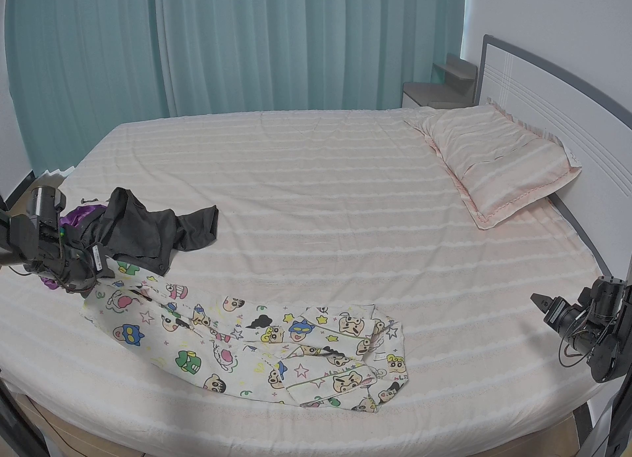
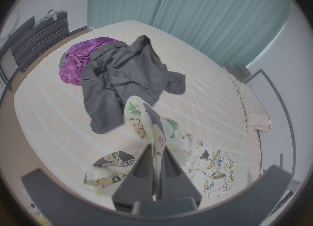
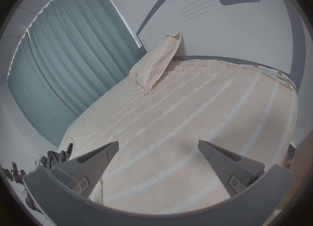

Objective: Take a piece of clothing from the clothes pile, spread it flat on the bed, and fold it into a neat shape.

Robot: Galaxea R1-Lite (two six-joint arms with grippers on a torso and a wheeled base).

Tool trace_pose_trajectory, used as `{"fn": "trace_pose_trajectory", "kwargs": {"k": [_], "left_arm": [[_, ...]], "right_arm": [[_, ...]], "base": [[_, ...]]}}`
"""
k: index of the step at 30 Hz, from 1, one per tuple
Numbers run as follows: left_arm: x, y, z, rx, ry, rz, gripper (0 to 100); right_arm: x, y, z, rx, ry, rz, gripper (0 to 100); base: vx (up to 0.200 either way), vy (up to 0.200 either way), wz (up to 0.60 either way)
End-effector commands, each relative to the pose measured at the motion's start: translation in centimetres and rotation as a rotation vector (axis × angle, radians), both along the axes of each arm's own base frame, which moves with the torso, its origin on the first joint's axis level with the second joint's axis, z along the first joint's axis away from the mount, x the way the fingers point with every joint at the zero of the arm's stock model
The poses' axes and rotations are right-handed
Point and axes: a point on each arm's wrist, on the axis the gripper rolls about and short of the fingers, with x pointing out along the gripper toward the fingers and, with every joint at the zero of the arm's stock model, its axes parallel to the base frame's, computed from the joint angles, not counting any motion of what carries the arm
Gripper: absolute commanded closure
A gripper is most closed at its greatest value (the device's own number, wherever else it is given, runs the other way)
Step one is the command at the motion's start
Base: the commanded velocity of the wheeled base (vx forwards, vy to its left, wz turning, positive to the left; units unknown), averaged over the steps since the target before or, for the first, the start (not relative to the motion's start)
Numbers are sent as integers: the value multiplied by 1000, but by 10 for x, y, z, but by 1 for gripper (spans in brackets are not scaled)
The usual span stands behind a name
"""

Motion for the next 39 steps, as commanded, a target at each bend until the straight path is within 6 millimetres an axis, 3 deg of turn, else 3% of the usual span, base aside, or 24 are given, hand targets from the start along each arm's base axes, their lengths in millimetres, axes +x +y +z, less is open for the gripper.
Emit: {"fn": "trace_pose_trajectory", "kwargs": {"k": [1,3,4,5,11,22,29,39], "left_arm": [[5,-53,4,30,28,-68,100],[8,-81,5,18,34,-78,100],[8,-81,5,18,34,-78,100],[9,-105,4,15,39,-102,100],[7,-188,-1,28,41,-197,100],[8,-321,-26,24,26,-362,100],[8,-339,-13,-38,-18,-419,100],[11,-343,-7,-171,-16,-538,100]], "right_arm": [[1,0,2,-4,-17,0,0],[1,0,1,-4,-15,0,0],[1,0,1,-4,-15,0,0],[1,0,1,-4,-15,0,0],[1,0,1,-3,-14,0,0],[1,0,1,-3,-14,2,0],[1,0,0,-2,-11,3,0],[0,2,0,-1,-6,8,0]], "base": [[0,0,0],[0,0,0],[0,0,0],[0,0,0],[0,0,0],[0,0,0],[0,0,0],[0,0,0]]}}
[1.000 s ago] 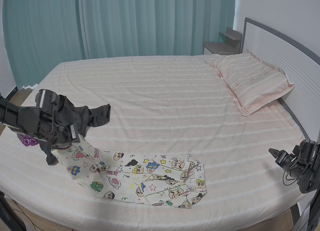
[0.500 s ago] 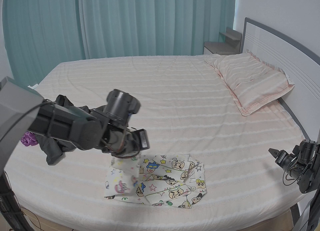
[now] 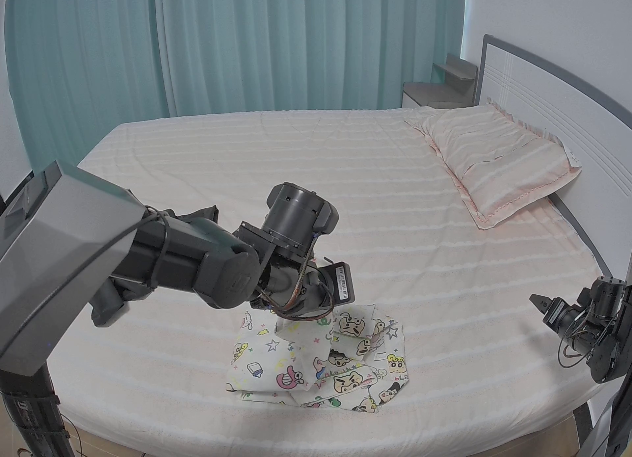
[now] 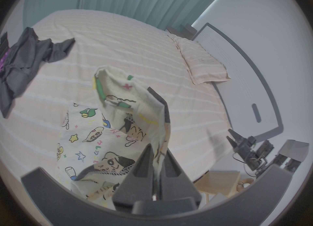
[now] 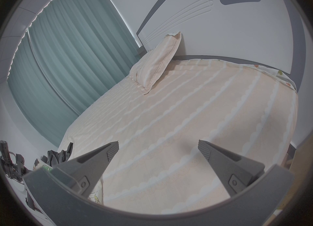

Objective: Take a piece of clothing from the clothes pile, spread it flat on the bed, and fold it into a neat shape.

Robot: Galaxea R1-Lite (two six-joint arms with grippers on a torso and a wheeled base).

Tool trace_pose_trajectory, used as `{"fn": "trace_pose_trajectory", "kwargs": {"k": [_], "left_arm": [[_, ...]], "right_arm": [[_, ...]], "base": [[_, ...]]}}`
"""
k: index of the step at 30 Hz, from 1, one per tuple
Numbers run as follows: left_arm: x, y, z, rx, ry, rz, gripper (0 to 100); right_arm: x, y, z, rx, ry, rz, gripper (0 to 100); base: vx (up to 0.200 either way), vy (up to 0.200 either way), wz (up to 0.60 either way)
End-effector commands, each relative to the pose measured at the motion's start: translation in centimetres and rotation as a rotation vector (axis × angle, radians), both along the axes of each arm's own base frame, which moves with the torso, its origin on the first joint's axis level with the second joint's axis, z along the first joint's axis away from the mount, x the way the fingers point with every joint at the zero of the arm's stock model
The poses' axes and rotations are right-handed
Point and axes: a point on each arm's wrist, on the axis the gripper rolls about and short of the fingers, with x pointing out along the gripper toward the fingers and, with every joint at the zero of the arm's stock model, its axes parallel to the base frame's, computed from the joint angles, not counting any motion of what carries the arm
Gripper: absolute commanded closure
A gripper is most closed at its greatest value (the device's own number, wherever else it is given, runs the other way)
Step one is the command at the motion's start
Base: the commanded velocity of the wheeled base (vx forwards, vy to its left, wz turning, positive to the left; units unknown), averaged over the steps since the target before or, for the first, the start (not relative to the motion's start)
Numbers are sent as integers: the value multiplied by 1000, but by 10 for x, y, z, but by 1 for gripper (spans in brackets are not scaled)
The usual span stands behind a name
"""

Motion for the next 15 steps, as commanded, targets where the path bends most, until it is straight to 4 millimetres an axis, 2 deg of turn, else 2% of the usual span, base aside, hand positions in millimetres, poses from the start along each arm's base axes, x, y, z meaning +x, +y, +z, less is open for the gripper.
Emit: {"fn": "trace_pose_trajectory", "kwargs": {"k": [1,15], "left_arm": [[5,-3,2,-71,-17,-46,100],[8,-3,4,-119,-22,-79,100]], "right_arm": [[1,0,0,-2,-9,3,0],[0,1,0,-1,-6,4,0]], "base": [[0,0,0],[0,0,0]]}}
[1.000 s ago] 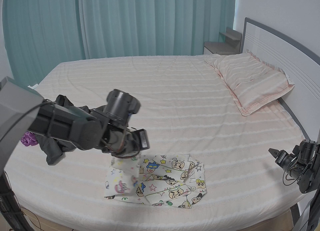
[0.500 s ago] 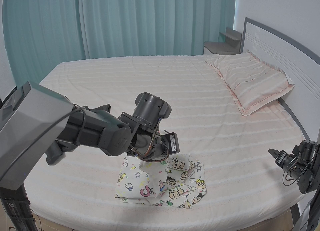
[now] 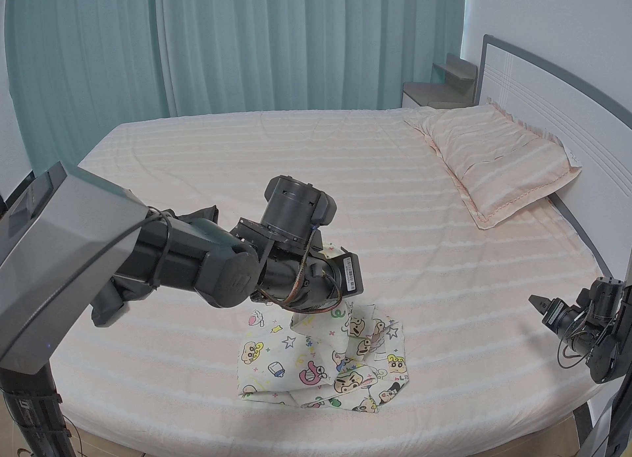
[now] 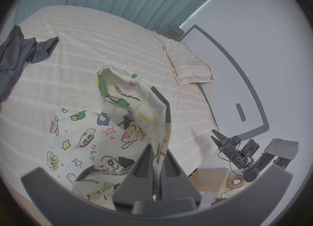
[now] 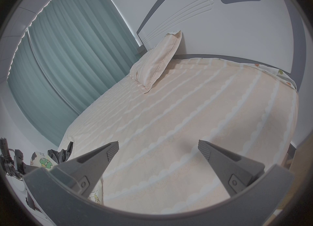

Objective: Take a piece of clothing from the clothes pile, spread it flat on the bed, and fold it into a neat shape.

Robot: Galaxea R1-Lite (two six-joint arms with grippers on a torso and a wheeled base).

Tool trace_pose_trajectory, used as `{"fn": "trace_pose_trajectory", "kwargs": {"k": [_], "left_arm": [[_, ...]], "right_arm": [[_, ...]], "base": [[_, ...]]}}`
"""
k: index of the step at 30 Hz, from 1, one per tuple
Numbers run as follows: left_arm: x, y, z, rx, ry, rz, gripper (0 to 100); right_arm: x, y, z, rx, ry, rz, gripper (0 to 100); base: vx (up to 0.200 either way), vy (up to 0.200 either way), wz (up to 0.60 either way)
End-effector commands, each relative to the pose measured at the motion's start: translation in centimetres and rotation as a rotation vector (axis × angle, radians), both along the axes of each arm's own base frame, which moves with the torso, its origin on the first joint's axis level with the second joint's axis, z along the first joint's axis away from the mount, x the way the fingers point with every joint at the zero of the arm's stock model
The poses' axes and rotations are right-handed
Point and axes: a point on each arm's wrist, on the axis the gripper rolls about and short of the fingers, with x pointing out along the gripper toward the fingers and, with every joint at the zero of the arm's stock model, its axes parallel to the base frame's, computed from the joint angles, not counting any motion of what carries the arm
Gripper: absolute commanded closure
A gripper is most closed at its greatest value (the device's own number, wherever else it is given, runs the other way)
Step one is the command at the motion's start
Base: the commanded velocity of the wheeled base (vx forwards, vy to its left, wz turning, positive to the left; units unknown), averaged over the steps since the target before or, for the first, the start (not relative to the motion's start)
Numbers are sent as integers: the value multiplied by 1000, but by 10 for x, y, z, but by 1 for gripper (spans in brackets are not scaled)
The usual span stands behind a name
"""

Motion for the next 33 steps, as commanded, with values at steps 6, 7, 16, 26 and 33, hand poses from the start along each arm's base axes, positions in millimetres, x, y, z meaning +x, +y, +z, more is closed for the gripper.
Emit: {"fn": "trace_pose_trajectory", "kwargs": {"k": [6,7,16,26,33], "left_arm": [[0,0,0,-13,21,-15,0],[-1,0,0,-13,23,-16,0],[-1,1,-1,-9,35,16,0],[-12,59,-5,19,119,149,0],[-41,121,-19,-51,211,306,0]], "right_arm": [[0,0,1,-2,-11,0,0],[0,0,1,-2,-10,2,0],[0,0,0,-2,-8,2,0],[0,2,0,1,-4,9,0],[-1,10,-1,2,5,41,0]], "base": [[0,0,0],[0,0,0],[0,0,0],[0,0,0],[0,0,0]]}}
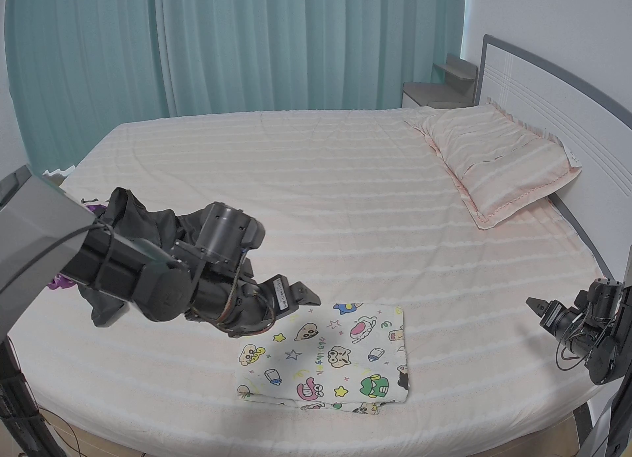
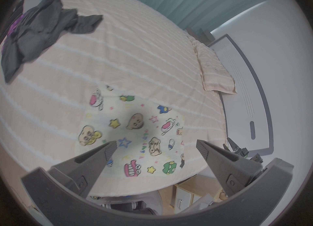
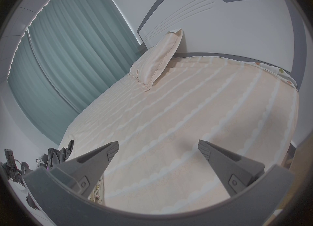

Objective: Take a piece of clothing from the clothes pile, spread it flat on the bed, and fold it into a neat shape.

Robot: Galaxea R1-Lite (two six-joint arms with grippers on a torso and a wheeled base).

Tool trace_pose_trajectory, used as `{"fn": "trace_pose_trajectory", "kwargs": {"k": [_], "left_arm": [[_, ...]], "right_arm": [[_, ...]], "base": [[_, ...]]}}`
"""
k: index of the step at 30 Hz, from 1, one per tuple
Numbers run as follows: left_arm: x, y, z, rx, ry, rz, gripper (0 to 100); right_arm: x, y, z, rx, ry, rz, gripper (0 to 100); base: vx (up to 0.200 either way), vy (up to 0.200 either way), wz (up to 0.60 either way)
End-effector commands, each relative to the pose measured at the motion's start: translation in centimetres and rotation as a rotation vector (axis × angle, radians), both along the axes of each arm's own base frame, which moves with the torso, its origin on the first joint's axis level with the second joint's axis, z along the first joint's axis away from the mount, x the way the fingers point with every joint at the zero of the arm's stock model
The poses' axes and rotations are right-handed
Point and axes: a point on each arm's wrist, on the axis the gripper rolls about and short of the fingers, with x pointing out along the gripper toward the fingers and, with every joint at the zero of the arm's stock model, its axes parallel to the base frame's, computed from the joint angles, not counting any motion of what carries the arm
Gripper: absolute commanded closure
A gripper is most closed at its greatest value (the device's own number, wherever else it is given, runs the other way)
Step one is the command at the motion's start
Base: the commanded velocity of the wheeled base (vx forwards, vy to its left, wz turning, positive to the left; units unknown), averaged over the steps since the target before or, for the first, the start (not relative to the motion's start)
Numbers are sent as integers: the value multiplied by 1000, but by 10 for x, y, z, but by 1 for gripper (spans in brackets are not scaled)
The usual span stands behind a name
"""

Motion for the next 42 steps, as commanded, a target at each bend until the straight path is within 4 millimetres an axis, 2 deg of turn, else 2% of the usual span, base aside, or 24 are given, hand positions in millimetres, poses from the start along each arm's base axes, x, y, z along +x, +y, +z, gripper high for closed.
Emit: {"fn": "trace_pose_trajectory", "kwargs": {"k": [1,2,6,7,12,16,19,24,37,42], "left_arm": [[-25,48,3,-53,13,104,0],[-36,55,-2,-54,18,113,0],[-50,65,-12,-50,35,132,0],[-62,72,-16,-82,54,182,0],[-75,90,-25,-162,63,292,0],[-78,94,-30,-184,42,307,0],[-78,94,-43,-180,97,299,0],[-63,103,-60,-202,122,329,0],[-62,104,-60,-245,103,347,0],[-58,109,-63,-266,108,352,0]], "right_arm": [[0,6,1,-2,-7,25,0],[0,6,1,-2,-5,26,0],[0,7,0,-1,-2,29,0],[-1,12,-1,2,4,49,0],[-3,21,-2,6,20,85,0],[-3,23,-3,8,26,93,0],[-5,26,-3,8,32,106,0],[-7,32,-4,11,45,132,0],[-8,38,-8,15,68,156,0],[-8,42,-9,32,72,164,0]], "base": [[0,0,0],[0,0,0],[0,0,0],[0,0,0],[-80,0,0],[-200,0,0],[0,0,0],[0,0,0],[0,0,0],[0,200,0]]}}
